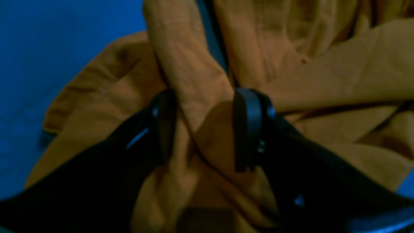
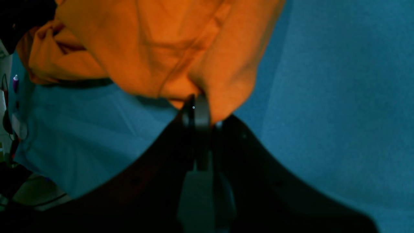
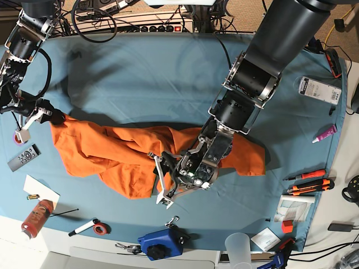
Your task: Layout the t-shirt on the table in an organized manner, then fold the t-shirt properly
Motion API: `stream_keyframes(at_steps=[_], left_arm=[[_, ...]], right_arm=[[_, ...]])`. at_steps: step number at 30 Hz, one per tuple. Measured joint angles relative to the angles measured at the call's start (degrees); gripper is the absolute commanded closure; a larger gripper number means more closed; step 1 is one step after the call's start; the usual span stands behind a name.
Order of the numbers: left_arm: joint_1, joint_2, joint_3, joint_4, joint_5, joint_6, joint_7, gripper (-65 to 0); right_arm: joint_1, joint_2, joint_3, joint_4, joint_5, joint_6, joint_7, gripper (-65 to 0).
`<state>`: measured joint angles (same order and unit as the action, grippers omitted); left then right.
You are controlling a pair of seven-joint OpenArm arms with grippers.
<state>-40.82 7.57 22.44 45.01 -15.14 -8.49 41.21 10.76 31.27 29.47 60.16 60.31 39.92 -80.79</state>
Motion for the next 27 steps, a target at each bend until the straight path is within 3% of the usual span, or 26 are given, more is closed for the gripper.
stream_keyframes(at_steps=[2, 5, 6, 11, 15, 21, 23, 27], left_arm=[[0.0, 0.0, 0.0, 0.0, -0.2, -0.1, -0.2, -19.1], [0.0, 0.0, 0.0, 0.0, -0.3, -0.1, -0.3, -1.2], [0.0, 0.0, 0.0, 0.0, -0.3, 0.0, -0.4, 0.0], [0.0, 0.0, 0.0, 0.0, 1.2, 0.2, 2.3, 0.0], [0.2, 0.0, -0.5, 3.0, 5.5, 6.3, 8.1, 0.0], [0.2, 0.0, -8.6, 16.2, 6.4, 5.2, 22.4, 0.0], [0.3, 0.0, -12.1, 21.6, 5.5, 2.0, 27.5, 0.0], [2.3, -0.1, -17.5, 29.7, 4.6, 1.0, 28.2, 0.0]], right_arm=[[0.0, 0.0, 0.0, 0.0, 0.0, 0.0, 0.0, 0.0], [0.0, 0.0, 0.0, 0.0, 0.0, 0.0, 0.0, 0.0], [0.0, 0.0, 0.0, 0.0, 0.0, 0.0, 0.0, 0.0], [0.0, 0.0, 0.0, 0.0, 0.0, 0.0, 0.0, 0.0], [0.2, 0.0, 0.0, 0.0, -0.1, 0.0, 0.0, 0.0], [4.2, 0.0, 0.0, 0.0, 0.2, 0.0, -0.1, 0.0], [5.1, 0.0, 0.0, 0.0, 0.3, 0.0, -0.2, 0.0], [6.5, 0.0, 0.0, 0.0, 0.2, 0.0, -0.2, 0.0]])
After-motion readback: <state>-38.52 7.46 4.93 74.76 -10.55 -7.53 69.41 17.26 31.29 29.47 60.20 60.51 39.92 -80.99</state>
